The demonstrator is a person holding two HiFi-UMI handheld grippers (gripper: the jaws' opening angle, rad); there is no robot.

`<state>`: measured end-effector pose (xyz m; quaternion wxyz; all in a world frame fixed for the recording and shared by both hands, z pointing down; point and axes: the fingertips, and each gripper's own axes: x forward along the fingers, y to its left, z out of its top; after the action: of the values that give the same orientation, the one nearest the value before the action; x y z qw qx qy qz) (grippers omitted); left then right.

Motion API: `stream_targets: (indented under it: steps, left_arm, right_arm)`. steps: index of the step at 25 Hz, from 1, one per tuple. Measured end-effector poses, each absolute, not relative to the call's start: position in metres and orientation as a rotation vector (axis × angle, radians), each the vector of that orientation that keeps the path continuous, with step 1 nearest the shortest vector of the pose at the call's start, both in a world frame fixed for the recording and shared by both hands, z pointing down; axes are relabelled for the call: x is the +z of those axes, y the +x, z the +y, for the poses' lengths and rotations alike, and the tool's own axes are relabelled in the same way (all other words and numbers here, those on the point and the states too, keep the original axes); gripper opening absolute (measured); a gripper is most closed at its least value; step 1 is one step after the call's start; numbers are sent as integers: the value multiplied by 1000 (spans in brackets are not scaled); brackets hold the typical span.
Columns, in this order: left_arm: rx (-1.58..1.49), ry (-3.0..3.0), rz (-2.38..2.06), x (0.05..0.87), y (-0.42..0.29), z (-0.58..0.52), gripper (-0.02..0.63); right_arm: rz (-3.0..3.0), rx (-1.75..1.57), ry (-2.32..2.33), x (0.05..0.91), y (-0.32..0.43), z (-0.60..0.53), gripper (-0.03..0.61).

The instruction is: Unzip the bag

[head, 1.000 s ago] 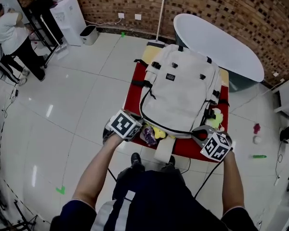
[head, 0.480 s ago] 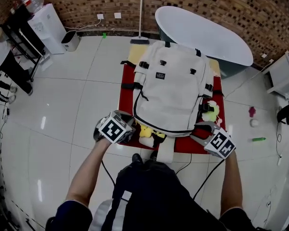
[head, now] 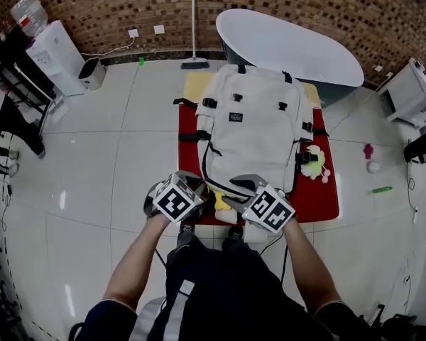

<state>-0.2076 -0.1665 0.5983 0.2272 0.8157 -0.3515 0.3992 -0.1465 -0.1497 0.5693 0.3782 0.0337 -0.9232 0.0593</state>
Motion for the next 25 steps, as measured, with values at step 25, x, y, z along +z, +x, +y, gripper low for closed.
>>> stream_targets:
  steps: [25]
  left_arm:
    - [1194, 2504, -614, 624, -241, -238, 18]
  right_arm:
    - [-2141, 301, 528, 586, -145, -142, 64]
